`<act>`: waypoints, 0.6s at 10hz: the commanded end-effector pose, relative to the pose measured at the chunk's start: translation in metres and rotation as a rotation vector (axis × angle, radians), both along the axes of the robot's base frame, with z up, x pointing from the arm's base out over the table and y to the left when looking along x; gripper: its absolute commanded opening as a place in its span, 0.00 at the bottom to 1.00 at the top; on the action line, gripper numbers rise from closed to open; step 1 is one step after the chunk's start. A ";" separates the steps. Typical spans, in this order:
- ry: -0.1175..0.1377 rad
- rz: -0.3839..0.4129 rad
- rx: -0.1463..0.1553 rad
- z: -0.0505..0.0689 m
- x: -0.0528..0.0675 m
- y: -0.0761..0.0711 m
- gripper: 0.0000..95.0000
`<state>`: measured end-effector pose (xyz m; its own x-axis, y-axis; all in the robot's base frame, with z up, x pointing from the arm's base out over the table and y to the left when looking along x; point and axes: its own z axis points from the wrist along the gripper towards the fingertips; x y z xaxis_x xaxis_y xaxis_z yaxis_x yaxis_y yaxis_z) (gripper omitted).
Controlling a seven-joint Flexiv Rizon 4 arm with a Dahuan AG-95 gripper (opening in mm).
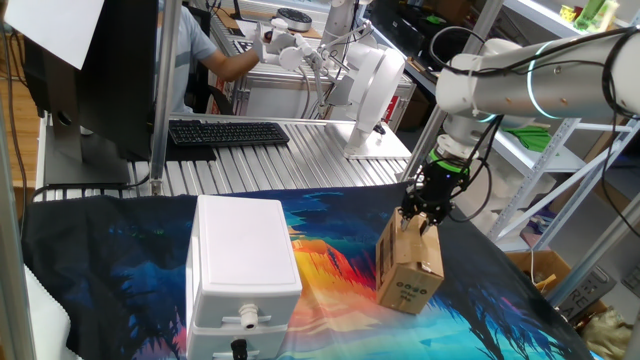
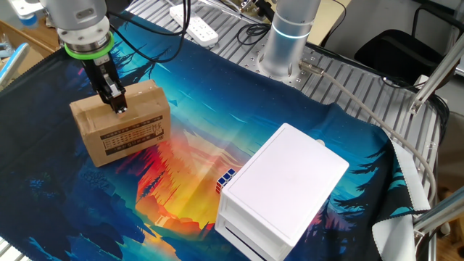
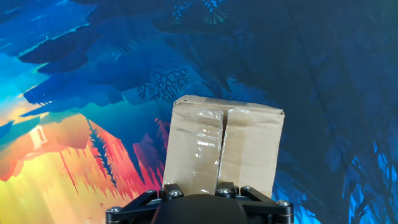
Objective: Cover the box
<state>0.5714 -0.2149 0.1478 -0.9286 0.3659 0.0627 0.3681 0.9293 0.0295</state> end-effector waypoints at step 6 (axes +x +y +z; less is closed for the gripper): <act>0.000 0.004 0.005 0.000 0.000 0.000 0.40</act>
